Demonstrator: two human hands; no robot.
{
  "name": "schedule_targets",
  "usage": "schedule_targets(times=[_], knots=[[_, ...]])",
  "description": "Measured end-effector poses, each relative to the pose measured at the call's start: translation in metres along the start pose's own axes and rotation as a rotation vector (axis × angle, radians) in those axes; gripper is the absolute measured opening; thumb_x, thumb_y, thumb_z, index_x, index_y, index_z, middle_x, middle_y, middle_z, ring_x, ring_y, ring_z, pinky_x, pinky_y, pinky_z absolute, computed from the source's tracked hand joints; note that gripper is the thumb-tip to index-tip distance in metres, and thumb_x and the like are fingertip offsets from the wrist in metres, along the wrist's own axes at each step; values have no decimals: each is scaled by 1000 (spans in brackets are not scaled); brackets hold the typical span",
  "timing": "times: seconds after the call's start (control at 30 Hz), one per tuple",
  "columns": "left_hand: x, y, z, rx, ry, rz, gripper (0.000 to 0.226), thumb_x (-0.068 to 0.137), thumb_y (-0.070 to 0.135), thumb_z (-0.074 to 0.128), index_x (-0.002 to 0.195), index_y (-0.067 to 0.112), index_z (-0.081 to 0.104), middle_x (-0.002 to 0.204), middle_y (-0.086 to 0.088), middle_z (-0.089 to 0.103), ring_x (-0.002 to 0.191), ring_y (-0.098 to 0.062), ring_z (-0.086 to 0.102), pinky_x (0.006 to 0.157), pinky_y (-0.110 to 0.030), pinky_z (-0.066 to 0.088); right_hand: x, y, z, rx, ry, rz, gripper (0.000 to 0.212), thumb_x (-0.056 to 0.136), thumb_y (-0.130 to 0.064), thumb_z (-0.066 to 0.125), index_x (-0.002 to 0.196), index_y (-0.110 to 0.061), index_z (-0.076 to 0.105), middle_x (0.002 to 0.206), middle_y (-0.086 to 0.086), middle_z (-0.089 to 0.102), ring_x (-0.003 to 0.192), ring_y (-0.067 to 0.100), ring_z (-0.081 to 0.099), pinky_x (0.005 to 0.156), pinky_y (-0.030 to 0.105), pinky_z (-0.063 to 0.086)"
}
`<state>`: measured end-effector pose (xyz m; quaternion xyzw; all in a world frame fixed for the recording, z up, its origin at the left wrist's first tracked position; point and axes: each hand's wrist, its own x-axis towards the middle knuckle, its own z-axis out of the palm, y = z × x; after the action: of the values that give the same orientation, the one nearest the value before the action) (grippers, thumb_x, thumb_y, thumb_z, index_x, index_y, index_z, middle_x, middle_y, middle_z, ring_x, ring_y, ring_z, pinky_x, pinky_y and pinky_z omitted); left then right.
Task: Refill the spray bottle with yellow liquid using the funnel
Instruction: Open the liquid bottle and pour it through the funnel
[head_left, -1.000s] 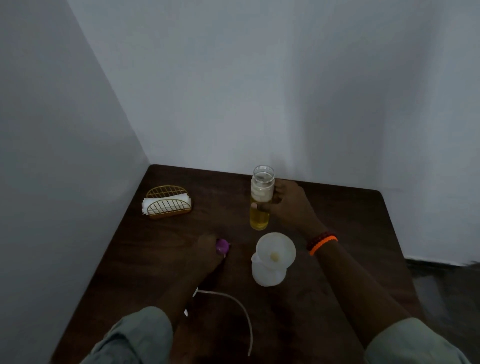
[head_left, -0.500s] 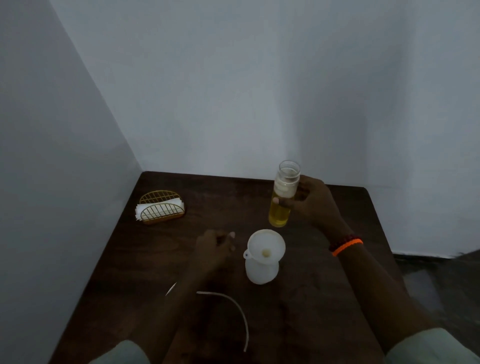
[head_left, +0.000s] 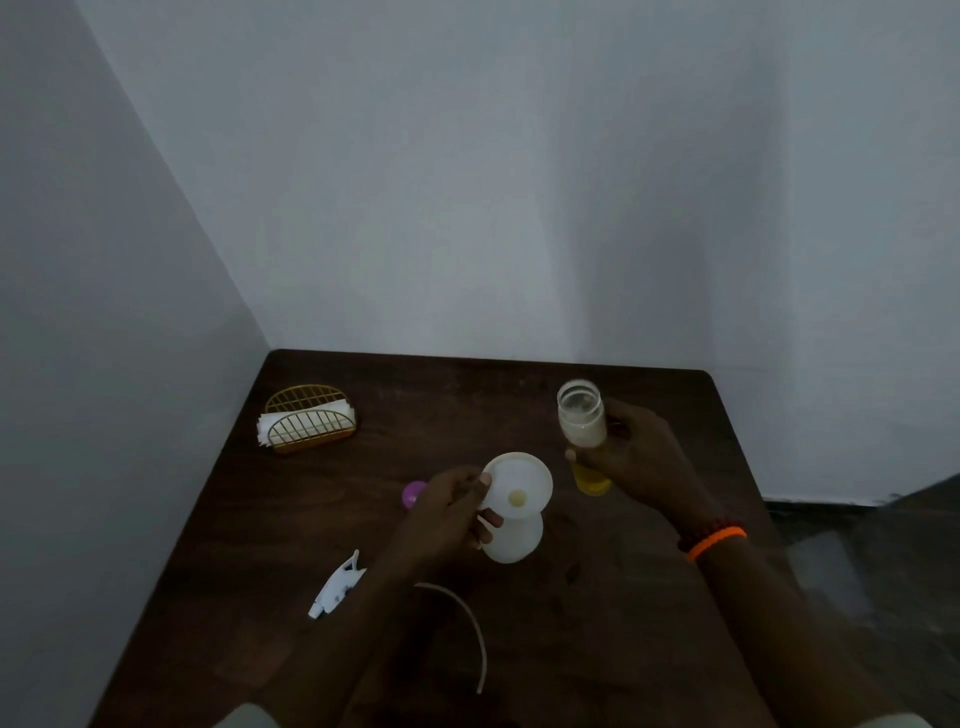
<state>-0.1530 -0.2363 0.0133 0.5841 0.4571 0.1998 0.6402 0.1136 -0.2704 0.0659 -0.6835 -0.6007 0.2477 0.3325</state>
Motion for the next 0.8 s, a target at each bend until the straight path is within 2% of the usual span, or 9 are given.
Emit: schedule_targets(times=[0.1,0.23,0.37,0.43,0.57,0.67,0.8], knots=[[-1,3,2,12,14,23,25,103,36,49,115,20,64,90,-5,77,74,-21,74,60,-25,57,-5,0,3,-43,-38,-34,60,69,-35,87,123,-23,65,115,-10,70,105,2,64,89,28,54],[-2,7,1,14,19,36,24,103,33,50,113,18,66,88,-6,77,74,-20,74,62,-26,59,-9,0,3,-96,-58,-82,59,71,-35,85,125,-29,63,114,-17,68,104,-6,62,89,25,55],[-3,9,0,28,21,45,23,104,32,49,112,20,66,88,-4,77,74,-18,74,63,-26,59,-9,1,1,-204,-43,-111,71,71,-32,87,135,-23,57,126,-4,66,113,8,61,99,40,52],[-3,9,0,35,19,47,23,104,32,49,112,19,66,88,-4,77,75,-18,74,65,-27,60,-9,1,0,-290,-48,-119,73,72,-34,85,138,-27,54,128,-4,64,116,13,60,104,47,45],[-4,10,-1,26,20,40,23,103,31,50,113,18,66,89,-6,77,77,-20,74,69,-33,60,-11,0,0,-427,-60,-120,70,78,-38,78,141,-37,47,132,-9,56,121,11,52,110,40,26],[-4,10,-1,28,20,45,23,104,31,50,114,17,66,88,-6,77,80,-24,74,72,-37,61,-12,-3,0,-476,-65,-124,69,81,-36,76,143,-40,45,134,-9,52,122,11,47,109,37,21],[-3,9,-2,25,14,37,24,103,31,50,115,17,66,89,-6,77,76,-19,74,70,-34,60,-11,-5,-2,-557,-72,-144,68,84,-38,72,144,-42,43,136,-7,50,123,14,45,109,40,20]])
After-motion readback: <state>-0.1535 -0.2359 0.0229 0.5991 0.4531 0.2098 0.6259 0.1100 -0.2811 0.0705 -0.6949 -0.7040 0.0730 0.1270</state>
